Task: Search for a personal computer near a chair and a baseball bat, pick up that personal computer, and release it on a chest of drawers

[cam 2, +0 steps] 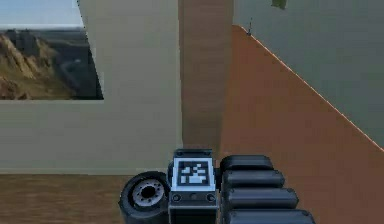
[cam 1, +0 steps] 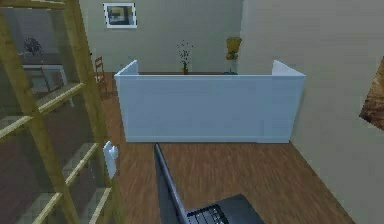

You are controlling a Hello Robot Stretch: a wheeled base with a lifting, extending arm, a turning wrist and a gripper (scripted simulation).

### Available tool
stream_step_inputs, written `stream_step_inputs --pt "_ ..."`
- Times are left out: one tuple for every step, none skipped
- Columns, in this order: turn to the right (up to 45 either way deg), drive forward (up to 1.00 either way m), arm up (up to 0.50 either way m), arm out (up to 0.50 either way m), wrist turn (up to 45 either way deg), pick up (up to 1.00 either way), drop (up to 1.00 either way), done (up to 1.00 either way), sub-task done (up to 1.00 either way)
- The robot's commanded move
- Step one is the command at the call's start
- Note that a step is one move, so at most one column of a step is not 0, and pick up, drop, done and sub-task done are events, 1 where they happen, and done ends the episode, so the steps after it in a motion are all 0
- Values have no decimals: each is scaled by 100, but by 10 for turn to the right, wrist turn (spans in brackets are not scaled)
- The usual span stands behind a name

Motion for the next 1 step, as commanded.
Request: stream_step_inputs --pt "30 0 0 0 0 0 0 0 0"
